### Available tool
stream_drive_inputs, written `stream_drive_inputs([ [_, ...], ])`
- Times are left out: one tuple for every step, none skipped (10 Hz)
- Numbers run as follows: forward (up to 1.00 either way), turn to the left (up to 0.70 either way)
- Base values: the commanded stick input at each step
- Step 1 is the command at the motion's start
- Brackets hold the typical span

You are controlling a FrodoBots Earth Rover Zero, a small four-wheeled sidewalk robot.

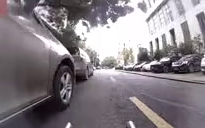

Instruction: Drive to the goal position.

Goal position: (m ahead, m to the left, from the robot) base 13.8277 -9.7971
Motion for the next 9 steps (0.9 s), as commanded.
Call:
stream_drive_inputs([
  [0.45, 0.00],
  [0.45, 0.00],
  [0.45, 0.00],
  [0.45, 0.06],
  [0.45, 0.27],
  [0.45, 0.27],
  [0.45, 0.27],
  [0.45, 0.27],
  [0.45, 0.05],
])
